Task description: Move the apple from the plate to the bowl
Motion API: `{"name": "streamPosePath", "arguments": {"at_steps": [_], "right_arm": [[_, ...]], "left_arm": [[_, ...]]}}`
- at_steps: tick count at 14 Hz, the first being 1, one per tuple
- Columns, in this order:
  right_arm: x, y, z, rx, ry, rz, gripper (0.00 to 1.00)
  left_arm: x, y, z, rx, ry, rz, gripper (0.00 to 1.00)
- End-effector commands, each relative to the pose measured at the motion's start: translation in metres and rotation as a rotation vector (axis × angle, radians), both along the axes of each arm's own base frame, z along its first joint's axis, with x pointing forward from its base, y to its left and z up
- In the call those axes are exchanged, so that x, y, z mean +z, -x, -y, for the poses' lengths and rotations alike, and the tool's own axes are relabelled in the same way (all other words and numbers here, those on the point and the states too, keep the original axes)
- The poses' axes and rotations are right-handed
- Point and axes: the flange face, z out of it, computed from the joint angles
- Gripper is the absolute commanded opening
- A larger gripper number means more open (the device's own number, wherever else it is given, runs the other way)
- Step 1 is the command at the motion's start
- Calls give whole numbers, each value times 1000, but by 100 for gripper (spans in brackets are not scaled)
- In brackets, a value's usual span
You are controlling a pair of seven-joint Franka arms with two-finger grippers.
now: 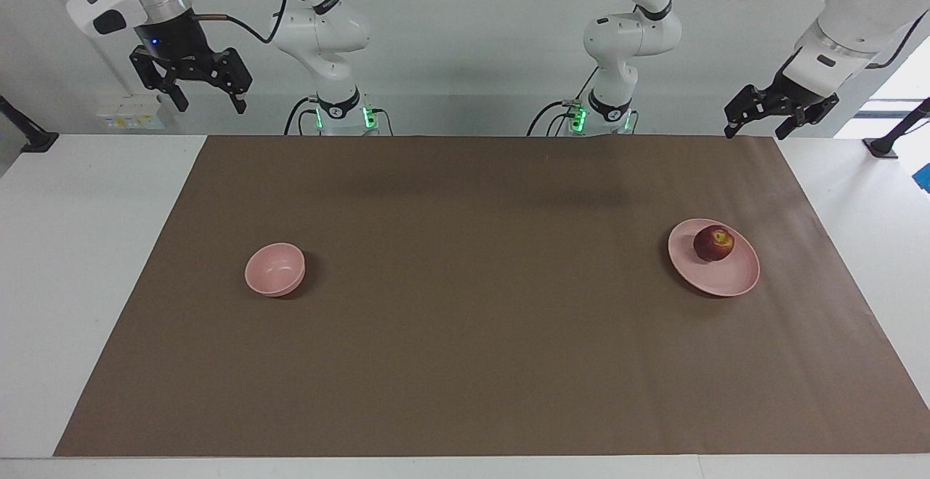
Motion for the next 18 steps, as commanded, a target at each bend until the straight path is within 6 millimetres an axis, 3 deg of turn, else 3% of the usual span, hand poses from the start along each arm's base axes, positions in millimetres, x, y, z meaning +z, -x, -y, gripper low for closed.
{"name": "streamPosePath", "arguments": {"at_steps": [1,5,11,15,18], "right_arm": [[2,9,0,-17,-24,-9,100],[-2,11,4,-29,-26,-17,100],[0,11,-2,-16,-19,-5,100],[-5,-3,-3,-12,-10,-4,100],[-2,3,5,-17,-24,-1,100]], "left_arm": [[-22,1,-20,-38,5,19,100],[-48,-1,-43,-82,11,33,100],[-91,-4,-45,-91,8,50,100],[-135,-6,-53,-96,6,67,100],[-172,-12,-55,-108,9,59,100]]}}
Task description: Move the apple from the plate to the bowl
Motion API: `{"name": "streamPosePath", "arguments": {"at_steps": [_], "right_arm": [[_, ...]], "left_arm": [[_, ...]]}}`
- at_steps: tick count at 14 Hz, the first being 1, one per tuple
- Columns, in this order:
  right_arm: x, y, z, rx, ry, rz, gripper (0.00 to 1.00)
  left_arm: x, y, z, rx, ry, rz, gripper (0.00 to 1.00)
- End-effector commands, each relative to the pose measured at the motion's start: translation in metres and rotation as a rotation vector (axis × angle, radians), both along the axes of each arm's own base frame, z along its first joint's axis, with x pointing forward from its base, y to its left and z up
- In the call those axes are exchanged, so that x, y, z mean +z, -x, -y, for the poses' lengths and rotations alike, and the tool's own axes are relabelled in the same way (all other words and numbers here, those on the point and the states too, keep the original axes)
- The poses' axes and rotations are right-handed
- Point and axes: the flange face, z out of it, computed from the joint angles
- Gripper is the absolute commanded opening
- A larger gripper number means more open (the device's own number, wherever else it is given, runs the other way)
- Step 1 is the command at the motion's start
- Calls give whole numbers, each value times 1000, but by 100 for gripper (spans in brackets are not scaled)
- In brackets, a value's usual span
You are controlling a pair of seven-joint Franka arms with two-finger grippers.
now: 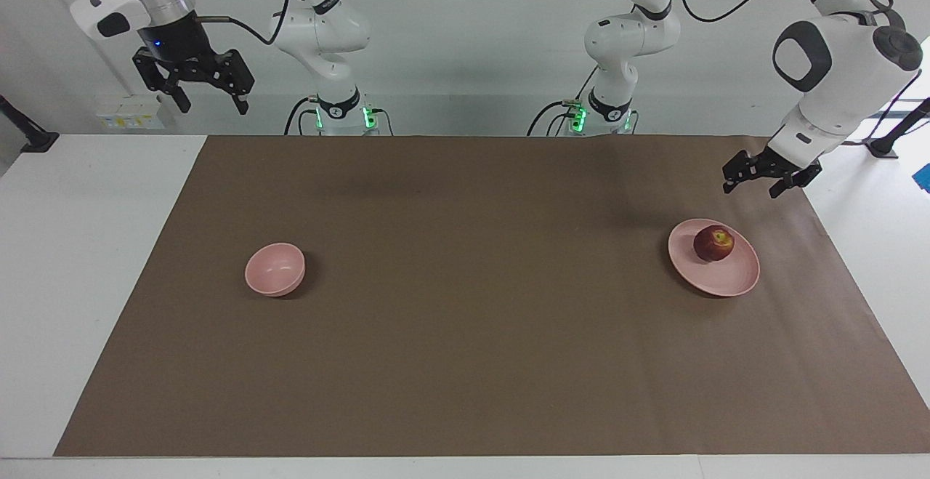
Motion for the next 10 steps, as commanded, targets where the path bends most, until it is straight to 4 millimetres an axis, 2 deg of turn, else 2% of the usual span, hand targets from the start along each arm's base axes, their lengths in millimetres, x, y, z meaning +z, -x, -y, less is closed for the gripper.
{"name": "streamPosePath", "arguments": {"at_steps": [1,3,7,9,10], "right_arm": [[0,4,5,-19,-24,-1,100],[-1,8,5,-17,-28,-6,100],[-2,11,5,-15,-29,-10,100],[-2,12,5,-15,-29,-12,100],[-2,12,5,-15,-29,-12,100]], "left_arm": [[-37,-5,-6,-20,4,-6,100],[-61,-13,-8,-19,6,-10,100],[-116,-10,-7,-17,2,9,100],[-134,-13,-7,-16,2,10,100],[-136,-14,-5,-16,2,12,100]]}}
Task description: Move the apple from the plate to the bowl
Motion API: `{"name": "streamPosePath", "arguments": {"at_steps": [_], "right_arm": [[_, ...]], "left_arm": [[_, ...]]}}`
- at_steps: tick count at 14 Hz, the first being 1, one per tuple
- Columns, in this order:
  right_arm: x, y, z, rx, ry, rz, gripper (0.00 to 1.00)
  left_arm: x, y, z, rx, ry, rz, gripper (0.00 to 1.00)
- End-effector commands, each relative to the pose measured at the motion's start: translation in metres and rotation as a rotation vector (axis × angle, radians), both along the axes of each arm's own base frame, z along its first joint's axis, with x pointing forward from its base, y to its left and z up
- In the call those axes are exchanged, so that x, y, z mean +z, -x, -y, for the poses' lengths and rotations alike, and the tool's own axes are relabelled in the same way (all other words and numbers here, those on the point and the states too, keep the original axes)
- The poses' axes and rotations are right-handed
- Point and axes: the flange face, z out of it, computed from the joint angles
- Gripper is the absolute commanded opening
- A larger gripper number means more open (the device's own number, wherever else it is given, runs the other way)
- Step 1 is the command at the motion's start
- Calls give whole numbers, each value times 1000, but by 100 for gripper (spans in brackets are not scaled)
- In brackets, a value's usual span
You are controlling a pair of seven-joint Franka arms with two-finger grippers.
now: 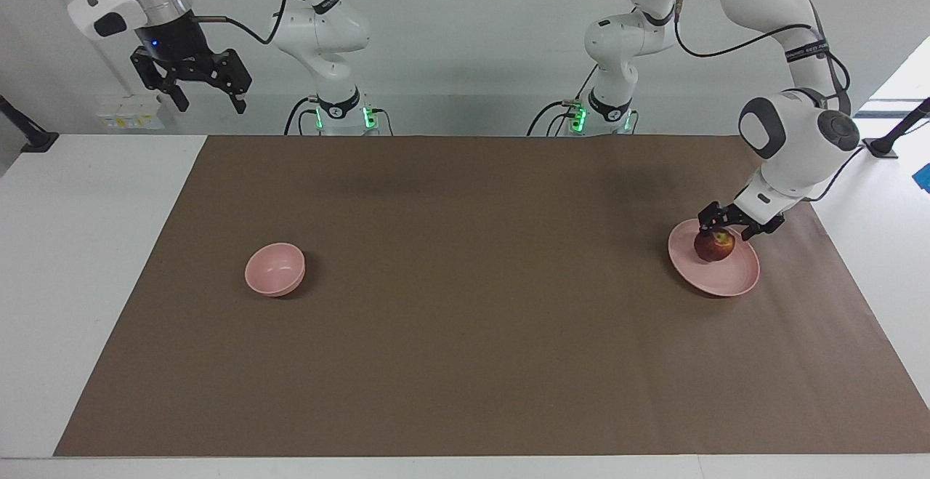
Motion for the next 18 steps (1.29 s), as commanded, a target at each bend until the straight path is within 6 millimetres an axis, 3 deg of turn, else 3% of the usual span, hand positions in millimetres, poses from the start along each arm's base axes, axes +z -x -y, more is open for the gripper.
{"name": "streamPosePath", "arguments": {"at_steps": [1,11,13,16,18], "right_arm": [[-1,8,1,-9,-27,-5,100],[-2,12,2,-13,-28,-8,100],[-5,13,2,-11,-31,-14,100],[-5,18,2,-10,-33,-15,100],[-5,18,2,-10,-33,-15,100]], "left_arm": [[-13,2,-1,-8,-1,15,100],[-17,-7,7,21,-10,62,100],[-18,-6,7,19,-9,56,1],[-14,-8,9,16,-6,41,0],[-7,-21,6,19,4,6,0]]}}
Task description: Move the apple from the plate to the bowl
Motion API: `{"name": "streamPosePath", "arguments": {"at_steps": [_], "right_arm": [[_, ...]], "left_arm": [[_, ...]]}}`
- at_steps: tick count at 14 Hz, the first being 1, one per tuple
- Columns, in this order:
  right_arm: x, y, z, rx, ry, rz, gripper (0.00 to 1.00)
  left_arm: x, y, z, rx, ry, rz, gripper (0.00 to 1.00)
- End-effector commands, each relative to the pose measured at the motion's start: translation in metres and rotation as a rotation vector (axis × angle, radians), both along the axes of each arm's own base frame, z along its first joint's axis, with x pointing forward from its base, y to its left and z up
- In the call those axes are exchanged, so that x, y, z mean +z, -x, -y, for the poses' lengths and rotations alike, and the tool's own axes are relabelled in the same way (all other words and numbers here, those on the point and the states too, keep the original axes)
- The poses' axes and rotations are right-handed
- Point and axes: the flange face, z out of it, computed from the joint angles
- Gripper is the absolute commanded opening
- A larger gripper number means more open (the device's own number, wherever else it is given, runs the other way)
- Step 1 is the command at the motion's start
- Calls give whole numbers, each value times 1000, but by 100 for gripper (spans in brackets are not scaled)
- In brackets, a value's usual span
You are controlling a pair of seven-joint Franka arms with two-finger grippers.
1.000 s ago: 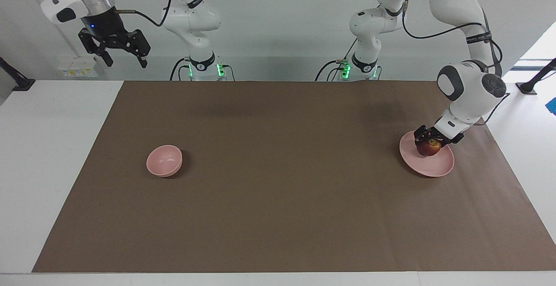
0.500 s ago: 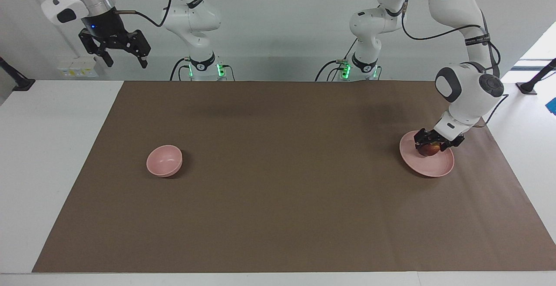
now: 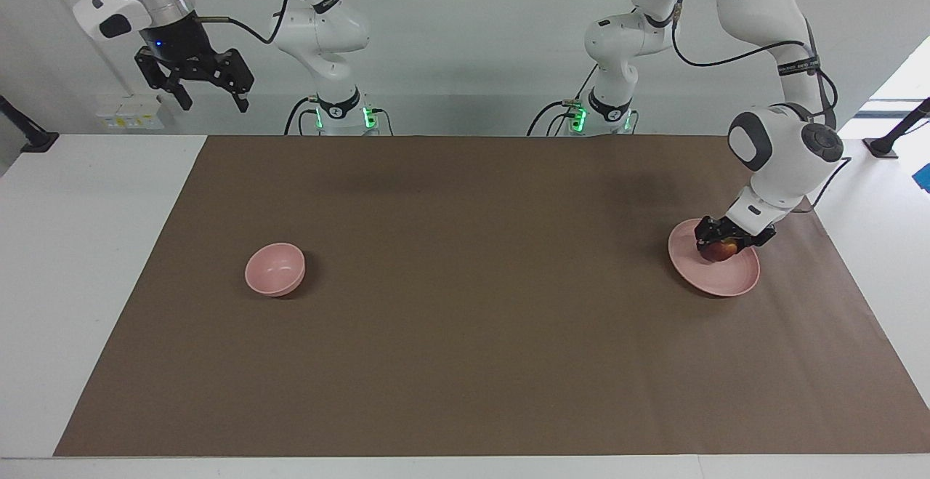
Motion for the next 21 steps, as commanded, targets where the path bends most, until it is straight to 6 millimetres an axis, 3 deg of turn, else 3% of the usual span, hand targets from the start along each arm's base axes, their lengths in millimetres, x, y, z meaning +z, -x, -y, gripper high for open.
{"name": "streamPosePath", "arguments": {"at_steps": [1,5,9,12,14,16,18,21], "right_arm": [[0,10,1,-10,-29,-2,100],[-6,11,6,40,-67,-10,100],[-30,14,49,65,-315,14,100],[-45,13,49,172,-385,38,100],[-73,8,49,191,-493,78,100],[-101,-6,39,291,-562,122,100],[-114,-15,30,298,-626,128,100],[-122,-21,-13,337,-669,144,100]], "left_arm": [[15,-18,0,12,18,-46,0],[57,-34,-1,10,24,-61,0],[90,-41,5,106,59,-95,0],[83,-38,14,195,140,-109,0],[79,-33,23,197,143,-118,0],[76,-33,23,237,144,-109,0],[77,-29,26,282,142,-136,0],[74,-24,38,336,137,-196,0]]}}
